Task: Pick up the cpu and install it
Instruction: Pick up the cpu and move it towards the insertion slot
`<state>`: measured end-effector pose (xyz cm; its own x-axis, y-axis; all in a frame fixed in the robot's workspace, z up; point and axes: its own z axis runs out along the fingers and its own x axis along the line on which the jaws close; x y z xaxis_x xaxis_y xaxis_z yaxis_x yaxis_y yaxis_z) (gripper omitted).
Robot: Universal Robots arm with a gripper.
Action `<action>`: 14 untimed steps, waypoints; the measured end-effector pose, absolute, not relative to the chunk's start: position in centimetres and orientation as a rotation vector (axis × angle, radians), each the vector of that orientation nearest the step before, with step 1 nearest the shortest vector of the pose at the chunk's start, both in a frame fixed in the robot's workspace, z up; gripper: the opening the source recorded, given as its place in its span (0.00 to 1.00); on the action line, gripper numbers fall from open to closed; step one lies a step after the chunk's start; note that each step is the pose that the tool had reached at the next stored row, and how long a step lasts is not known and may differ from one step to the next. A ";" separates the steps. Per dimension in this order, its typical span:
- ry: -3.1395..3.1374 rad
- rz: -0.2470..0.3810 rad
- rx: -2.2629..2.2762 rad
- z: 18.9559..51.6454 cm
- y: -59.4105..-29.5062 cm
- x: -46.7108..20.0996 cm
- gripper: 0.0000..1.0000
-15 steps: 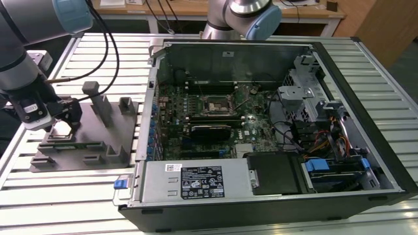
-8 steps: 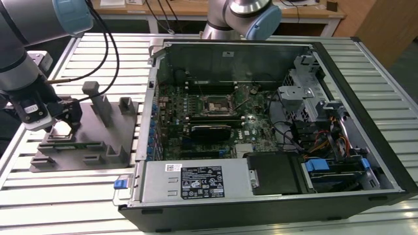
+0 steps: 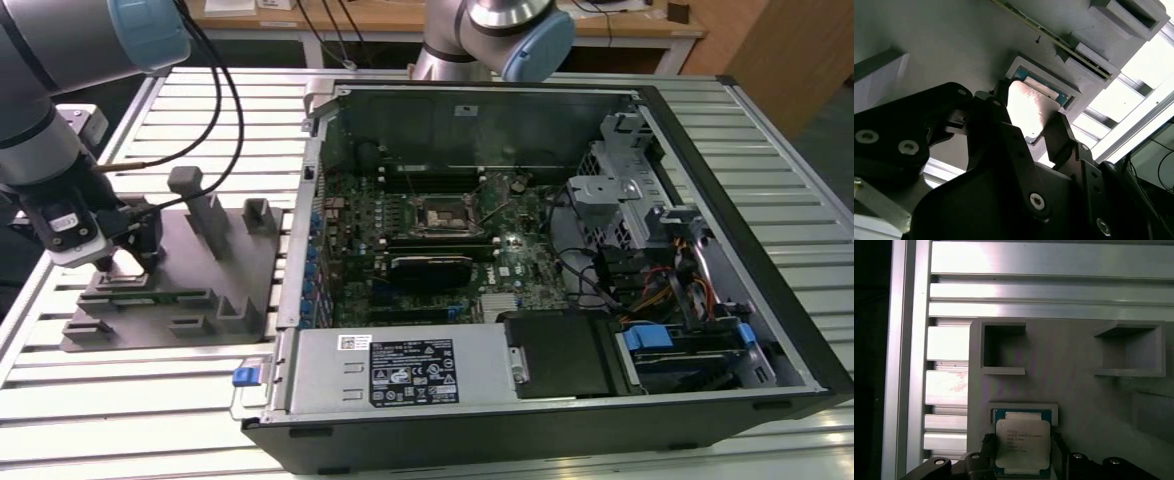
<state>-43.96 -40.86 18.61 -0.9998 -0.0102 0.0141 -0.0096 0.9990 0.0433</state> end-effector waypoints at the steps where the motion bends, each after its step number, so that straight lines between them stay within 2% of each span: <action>1: -3.126 -0.068 0.015 18.6 -40.9 -44.0 0.54; 14: -3.126 -0.068 0.016 19.0 -40.9 -44.0 0.55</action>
<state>-44.00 -40.87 19.02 -0.9998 -0.0102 0.0142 -0.0096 0.9990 0.0433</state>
